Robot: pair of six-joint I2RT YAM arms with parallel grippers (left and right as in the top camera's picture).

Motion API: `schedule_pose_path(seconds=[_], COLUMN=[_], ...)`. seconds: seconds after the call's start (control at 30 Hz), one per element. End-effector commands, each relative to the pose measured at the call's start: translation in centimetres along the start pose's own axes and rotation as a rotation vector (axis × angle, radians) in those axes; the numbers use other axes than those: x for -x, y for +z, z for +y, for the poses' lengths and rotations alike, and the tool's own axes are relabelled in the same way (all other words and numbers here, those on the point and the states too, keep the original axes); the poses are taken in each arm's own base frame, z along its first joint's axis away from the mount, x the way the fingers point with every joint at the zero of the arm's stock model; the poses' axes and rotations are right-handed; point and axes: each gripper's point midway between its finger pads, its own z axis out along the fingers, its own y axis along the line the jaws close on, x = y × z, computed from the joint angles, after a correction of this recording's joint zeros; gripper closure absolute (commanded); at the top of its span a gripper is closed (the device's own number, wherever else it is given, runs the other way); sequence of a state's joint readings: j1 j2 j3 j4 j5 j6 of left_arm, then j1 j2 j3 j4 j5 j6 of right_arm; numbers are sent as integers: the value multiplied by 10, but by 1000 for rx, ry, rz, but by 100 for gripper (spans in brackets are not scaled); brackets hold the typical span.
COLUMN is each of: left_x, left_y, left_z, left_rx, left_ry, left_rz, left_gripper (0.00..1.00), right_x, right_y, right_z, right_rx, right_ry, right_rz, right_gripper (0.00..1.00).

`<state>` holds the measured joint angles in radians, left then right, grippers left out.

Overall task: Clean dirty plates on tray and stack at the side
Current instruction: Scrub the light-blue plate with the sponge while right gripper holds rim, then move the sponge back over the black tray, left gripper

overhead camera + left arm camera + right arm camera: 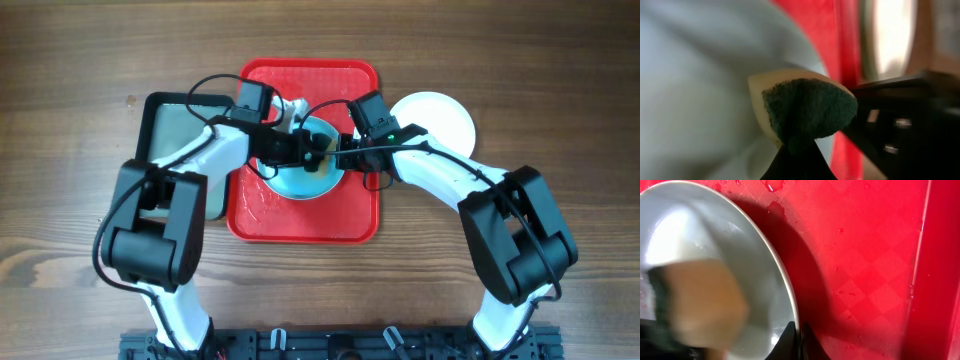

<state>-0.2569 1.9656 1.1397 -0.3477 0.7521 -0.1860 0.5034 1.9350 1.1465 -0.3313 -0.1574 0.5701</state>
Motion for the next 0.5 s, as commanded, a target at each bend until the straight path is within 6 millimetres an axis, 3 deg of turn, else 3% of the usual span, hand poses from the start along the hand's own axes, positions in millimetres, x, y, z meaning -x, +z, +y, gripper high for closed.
schedule_pose_path(seconds=[0.0,0.17,0.33,0.37,0.47], left_x=[29,58,61,60,48], left_y=[-52,-119,-170,-179,-211], left_z=[-17,0,38,49,88], left_rx=[-108,-5,199,256,470], left_ry=[15,11,-82,-108,-223], left_rz=[-125,-311,-424,-440,-486], left_gripper=[96,96,96,96,96], right_x=[-1,-1,-1,-1,-1], right_y=[-7,-7,-7,-7,-7], right_z=[9,9,9,9,8], right_rx=[35,35,35,35,35], right_ry=[-28,-28,-28,-27,-28], right_rz=[-4,-4,-4,-4,-4], right_gripper=[96,95,96,92,70])
